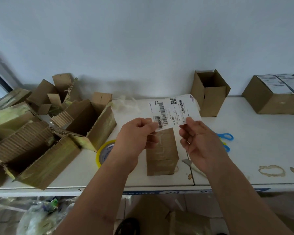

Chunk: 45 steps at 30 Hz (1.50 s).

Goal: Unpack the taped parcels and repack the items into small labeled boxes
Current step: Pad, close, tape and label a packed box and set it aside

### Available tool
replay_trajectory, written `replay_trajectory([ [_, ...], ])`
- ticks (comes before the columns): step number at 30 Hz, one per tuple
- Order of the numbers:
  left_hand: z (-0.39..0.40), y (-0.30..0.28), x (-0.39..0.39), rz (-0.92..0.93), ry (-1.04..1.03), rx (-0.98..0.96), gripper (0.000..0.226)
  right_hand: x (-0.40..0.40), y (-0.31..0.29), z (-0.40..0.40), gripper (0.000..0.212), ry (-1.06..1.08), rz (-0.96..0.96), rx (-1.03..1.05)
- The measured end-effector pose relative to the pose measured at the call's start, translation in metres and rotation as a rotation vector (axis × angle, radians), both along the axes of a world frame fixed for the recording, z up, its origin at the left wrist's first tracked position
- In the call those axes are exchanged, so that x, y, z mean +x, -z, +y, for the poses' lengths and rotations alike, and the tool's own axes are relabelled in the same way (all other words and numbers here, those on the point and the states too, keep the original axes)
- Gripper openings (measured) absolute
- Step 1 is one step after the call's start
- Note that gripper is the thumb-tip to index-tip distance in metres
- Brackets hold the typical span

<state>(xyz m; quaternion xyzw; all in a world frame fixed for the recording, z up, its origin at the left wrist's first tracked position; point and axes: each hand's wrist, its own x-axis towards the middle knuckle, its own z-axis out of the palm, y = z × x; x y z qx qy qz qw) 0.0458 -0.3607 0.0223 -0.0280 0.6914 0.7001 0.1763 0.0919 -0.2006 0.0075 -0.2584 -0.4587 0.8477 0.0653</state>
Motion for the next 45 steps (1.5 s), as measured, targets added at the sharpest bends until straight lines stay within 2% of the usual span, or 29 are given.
replay_trajectory([
  [4,-0.009,0.002,-0.001,0.094,0.136,-0.215,0.012,0.0,-0.004,0.004,0.007,0.069,0.028,0.11],
  [10,-0.015,0.001,-0.009,0.15,-0.026,-0.302,0.018,0.001,-0.006,0.007,0.014,0.048,0.089,0.219],
  [15,-0.012,-0.001,-0.007,0.176,-0.039,-0.283,0.022,0.002,-0.007,0.008,0.017,-0.002,0.153,0.153],
  [20,-0.011,-0.001,-0.008,0.186,-0.038,-0.308,0.025,0.001,-0.007,0.007,0.012,-0.021,0.142,0.175],
  [28,-0.009,0.001,-0.009,0.117,-0.031,-0.241,0.044,0.0,-0.005,0.002,0.008,-0.05,0.173,0.093],
  [33,-0.009,-0.002,-0.007,0.084,0.034,-0.14,0.032,-0.001,-0.004,0.0,0.005,-0.022,0.186,-0.034],
  [36,-0.01,-0.004,-0.007,0.077,0.087,-0.106,0.021,-0.001,-0.002,-0.002,0.009,-0.03,0.167,-0.037],
  [39,-0.016,-0.005,-0.01,0.116,0.131,-0.183,0.022,-0.002,0.001,0.005,0.026,0.042,0.068,0.126],
  [42,-0.021,-0.005,-0.013,0.161,0.186,-0.3,0.024,0.0,0.001,0.016,0.045,0.078,-0.045,0.528],
  [45,-0.023,-0.008,-0.014,0.191,0.277,-0.394,0.022,0.007,-0.003,0.019,0.039,-0.072,-0.019,0.865],
])
